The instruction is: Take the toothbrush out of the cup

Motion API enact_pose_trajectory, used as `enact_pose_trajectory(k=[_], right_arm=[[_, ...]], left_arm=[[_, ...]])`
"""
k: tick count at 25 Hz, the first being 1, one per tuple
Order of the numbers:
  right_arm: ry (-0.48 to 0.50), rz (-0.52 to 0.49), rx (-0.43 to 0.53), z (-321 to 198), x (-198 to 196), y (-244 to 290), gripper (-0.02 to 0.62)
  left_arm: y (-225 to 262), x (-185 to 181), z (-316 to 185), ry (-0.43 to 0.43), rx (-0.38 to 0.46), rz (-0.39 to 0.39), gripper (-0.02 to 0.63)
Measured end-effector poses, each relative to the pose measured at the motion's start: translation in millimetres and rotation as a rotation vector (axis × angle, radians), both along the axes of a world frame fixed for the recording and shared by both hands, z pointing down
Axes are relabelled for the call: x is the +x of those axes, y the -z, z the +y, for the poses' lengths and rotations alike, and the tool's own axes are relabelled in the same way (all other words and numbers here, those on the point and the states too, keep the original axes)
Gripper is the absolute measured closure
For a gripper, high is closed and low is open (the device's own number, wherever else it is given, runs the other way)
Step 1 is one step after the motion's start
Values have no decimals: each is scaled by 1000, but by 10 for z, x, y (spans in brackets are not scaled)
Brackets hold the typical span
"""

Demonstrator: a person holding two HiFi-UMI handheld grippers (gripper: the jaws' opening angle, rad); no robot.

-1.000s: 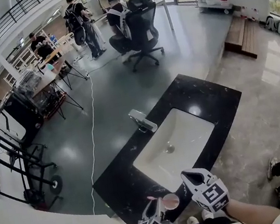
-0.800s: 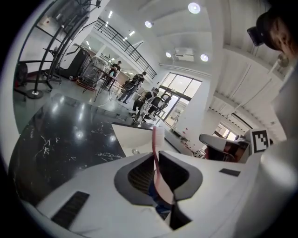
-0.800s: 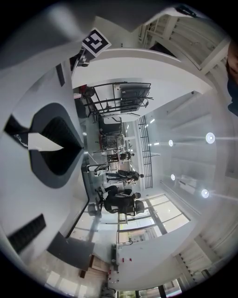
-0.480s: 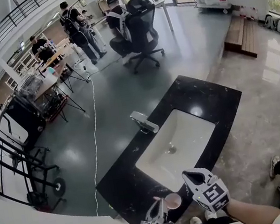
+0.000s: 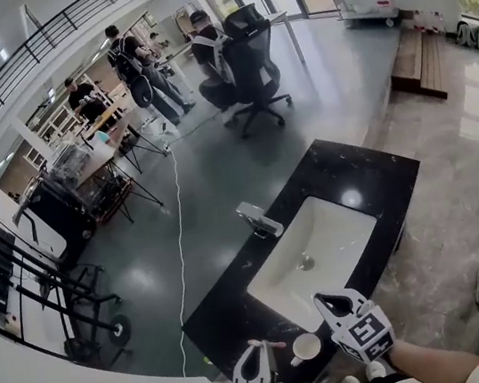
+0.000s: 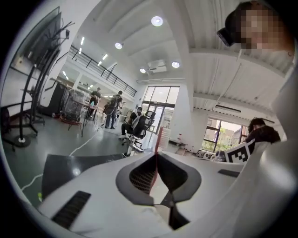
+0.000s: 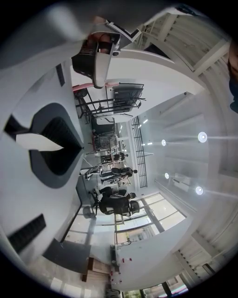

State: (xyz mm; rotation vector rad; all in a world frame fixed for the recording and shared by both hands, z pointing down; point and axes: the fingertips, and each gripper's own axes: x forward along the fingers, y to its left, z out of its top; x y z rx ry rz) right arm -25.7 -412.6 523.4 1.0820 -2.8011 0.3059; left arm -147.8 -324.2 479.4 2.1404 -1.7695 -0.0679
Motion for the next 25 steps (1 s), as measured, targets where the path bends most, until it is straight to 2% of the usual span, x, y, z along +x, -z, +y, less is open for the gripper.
enact_pose_trajectory(k=[5,9,25], right_arm=[[-4,-7,15,-29,-19,48,603],[-10,-10,19,-51,4,89,604],[4,1,28,-44,14,78,607]], left_arm=[[26,-230,-34,65,19,-154,581],[18,-315,-50,100,17,-220,581],[-52,-350,-56,115,2,-242,581]])
